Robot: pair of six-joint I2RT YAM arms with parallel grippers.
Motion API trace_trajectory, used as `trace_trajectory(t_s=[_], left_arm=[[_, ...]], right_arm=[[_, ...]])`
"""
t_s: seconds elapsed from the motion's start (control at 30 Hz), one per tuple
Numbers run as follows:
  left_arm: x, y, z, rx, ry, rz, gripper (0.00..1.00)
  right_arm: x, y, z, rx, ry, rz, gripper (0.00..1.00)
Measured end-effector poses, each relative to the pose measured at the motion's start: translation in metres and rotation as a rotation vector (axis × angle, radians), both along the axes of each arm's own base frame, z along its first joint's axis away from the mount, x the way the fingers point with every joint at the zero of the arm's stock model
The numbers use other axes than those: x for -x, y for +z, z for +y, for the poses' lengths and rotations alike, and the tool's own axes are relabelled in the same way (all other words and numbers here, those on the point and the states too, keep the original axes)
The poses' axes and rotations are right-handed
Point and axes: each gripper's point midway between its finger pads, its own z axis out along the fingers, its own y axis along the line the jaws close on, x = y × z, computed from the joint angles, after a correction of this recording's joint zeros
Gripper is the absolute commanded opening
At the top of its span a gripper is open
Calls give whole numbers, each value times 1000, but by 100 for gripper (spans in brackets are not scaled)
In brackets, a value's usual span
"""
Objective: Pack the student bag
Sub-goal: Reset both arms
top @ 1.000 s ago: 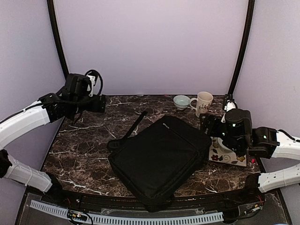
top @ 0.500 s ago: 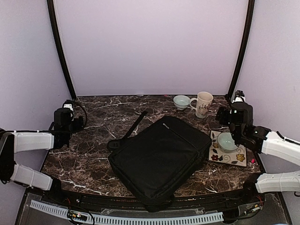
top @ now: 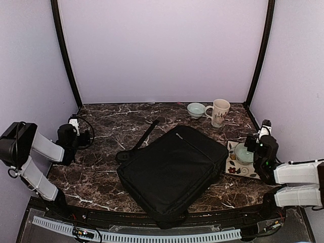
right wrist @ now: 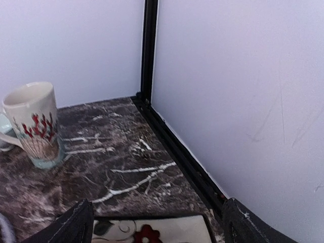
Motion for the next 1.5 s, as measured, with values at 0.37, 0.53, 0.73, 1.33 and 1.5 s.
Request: trace_trajectory(t_s=[0.37,0.53,0.73,1.33,1.5], left_arm=[[20,6,-1,11,-8,-117,99],[18,18,0,14,-8,-174,99],[17,24,0,14,-8,-199,98],[16,28,-1,15,-9,-216,99],[16,28,-1,15,-9,-216,99]], right_arm=[[-35,-25,-13,88,-27,-17,100],[-49,-8,-17,67,-2,-70,100],[-56,-13,-23,17,110,-78,100],[-56,-20,-8,-19,216,-73,99],[-62,-20,-13,-43,232,-68,99]])
